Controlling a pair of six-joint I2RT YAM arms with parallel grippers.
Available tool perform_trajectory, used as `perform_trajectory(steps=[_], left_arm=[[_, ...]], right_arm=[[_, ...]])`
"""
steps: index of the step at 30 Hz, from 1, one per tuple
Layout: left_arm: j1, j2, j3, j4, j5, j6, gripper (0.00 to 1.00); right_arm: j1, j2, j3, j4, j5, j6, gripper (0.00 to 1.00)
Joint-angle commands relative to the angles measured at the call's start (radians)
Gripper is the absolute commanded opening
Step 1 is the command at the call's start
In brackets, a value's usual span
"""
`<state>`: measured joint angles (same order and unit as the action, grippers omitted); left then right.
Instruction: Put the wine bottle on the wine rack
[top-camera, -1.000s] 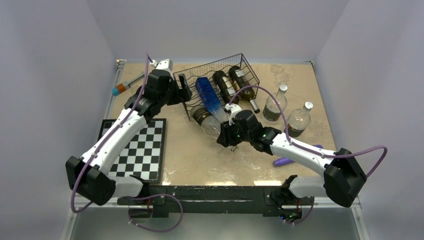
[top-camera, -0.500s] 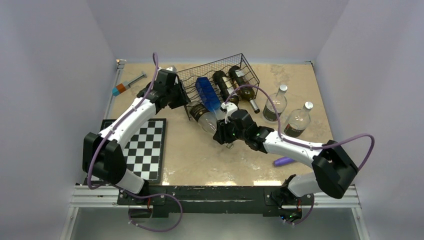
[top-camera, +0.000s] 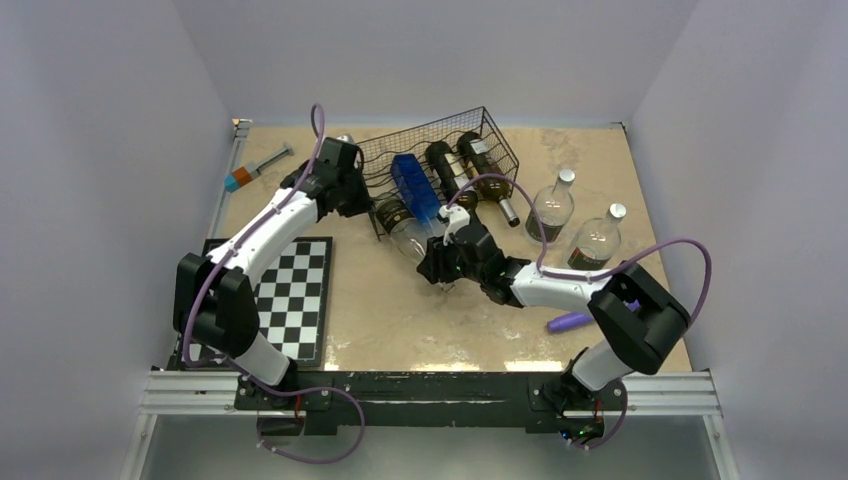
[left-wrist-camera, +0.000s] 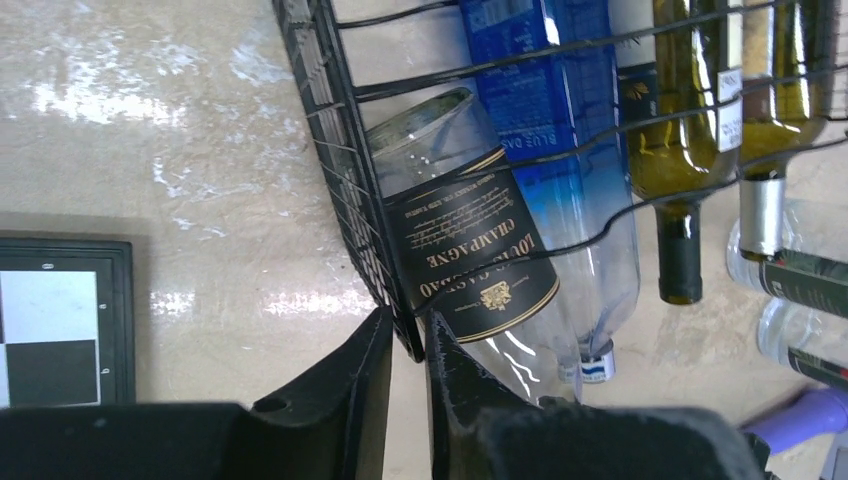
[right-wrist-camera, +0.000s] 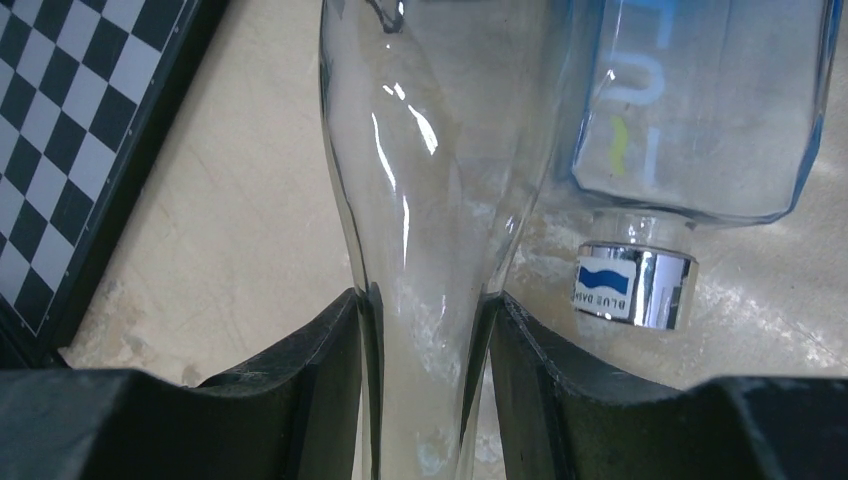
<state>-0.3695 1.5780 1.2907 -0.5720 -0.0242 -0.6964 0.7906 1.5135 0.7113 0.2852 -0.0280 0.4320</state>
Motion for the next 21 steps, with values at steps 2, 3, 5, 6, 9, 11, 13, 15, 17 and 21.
perform_trajectory(steps=[2,3,5,6,9,11,13,15,17,21], left_arm=[[0.008,0.016,0.060,-0.031,-0.089,0.029,0.27],[0.008,0.016,0.065,-0.035,-0.092,0.034,0.29],[0.009,0.017,0.072,-0.043,-0.103,0.039,0.33],[0.008,0.018,0.076,-0.047,-0.109,0.040,0.35],[0.009,0.026,0.104,-0.068,-0.122,0.043,0.38],[0.009,0.028,0.125,-0.083,-0.131,0.043,0.38],[0.009,0.026,0.138,-0.092,-0.138,0.045,0.38],[0.009,0.023,0.153,-0.099,-0.145,0.046,0.38],[0.009,0.021,0.166,-0.107,-0.149,0.047,0.38],[0.008,0.015,0.183,-0.129,-0.154,0.048,0.38]], right_arm=[[-0.002,0.015,0.015,0.417,0.091,0.039,0.00],[-0.002,0.027,0.011,0.450,0.096,0.043,0.00],[-0.002,0.056,0.003,0.528,0.111,0.043,0.00],[-0.002,0.071,0.003,0.558,0.119,0.045,0.00],[-0.001,0.113,0.024,0.604,0.130,0.051,0.00],[-0.002,0.143,0.036,0.638,0.134,0.061,0.00],[-0.001,0.180,0.054,0.667,0.139,0.077,0.00],[0.000,0.211,0.076,0.687,0.144,0.084,0.00],[-0.002,0.240,0.102,0.703,0.153,0.090,0.00],[-0.001,0.297,0.163,0.716,0.211,0.119,0.00]])
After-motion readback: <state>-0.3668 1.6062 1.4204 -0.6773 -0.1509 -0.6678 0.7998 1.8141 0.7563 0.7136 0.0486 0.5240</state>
